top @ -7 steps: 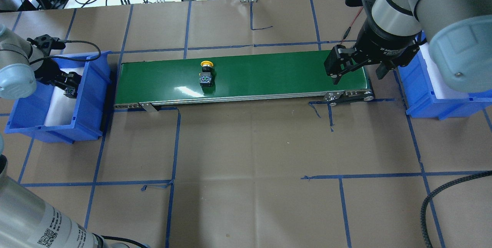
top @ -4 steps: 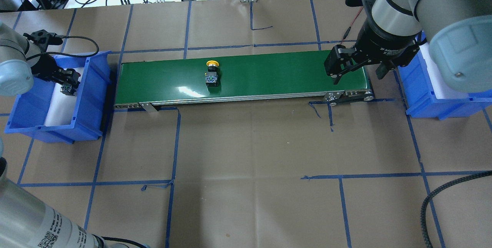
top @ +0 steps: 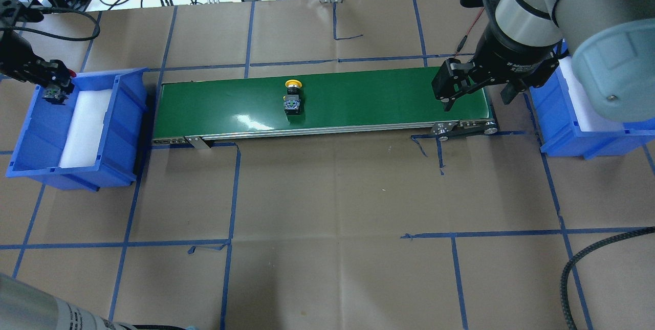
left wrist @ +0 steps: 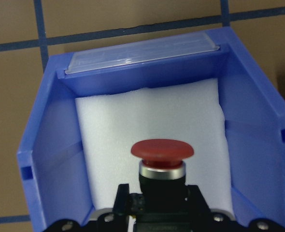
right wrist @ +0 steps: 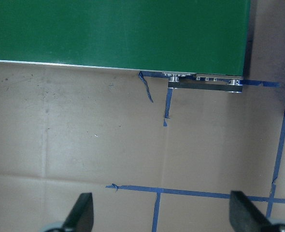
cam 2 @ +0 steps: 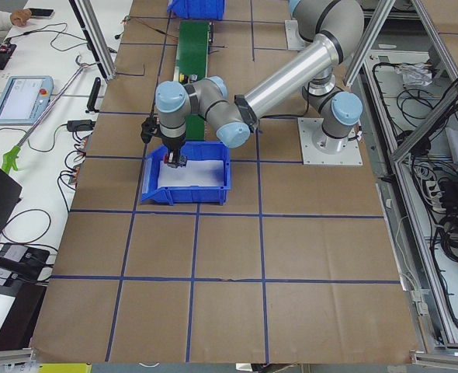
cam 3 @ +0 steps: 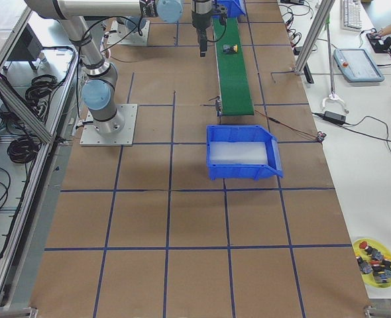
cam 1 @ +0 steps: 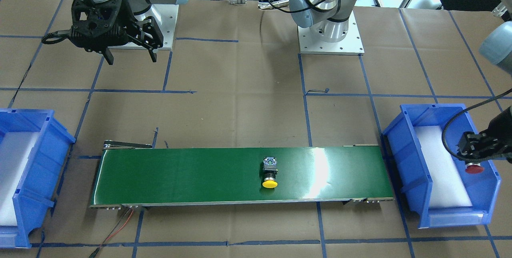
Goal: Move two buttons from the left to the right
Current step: 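Lift the red button and carry it to the conveyor belt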
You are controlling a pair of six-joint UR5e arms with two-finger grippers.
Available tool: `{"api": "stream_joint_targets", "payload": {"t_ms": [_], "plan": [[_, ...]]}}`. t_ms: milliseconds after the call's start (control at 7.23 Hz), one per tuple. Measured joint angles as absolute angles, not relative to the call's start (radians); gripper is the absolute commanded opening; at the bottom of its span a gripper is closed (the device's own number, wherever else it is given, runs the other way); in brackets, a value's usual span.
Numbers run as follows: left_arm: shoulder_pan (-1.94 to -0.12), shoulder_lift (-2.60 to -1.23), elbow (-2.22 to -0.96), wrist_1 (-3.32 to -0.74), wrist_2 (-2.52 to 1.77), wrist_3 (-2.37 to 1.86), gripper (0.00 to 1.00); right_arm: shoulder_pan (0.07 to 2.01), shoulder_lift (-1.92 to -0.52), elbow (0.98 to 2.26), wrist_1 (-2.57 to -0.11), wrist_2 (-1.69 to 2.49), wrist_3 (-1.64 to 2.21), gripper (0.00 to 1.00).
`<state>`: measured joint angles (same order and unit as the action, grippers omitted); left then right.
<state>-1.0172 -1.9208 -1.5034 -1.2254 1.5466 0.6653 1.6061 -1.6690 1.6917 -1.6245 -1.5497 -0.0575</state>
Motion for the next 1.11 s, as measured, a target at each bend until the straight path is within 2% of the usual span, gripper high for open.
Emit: {"api": "stream_joint_targets", "payload": {"t_ms": [277, 1106], "plan": [[-1.034, -1.899, -1.441, -1.337, 1.573, 0.637, 0.0, 1.606, -1.669, 1.692, -1.624, -1.551, -0.058, 1.0], [-1.321, -1.88, -1.447, -1.345, 1.583, 0.262, 0.01, 1.606, -1.667, 1.696, -1.625, -1.551, -0.065, 1.0]]}}
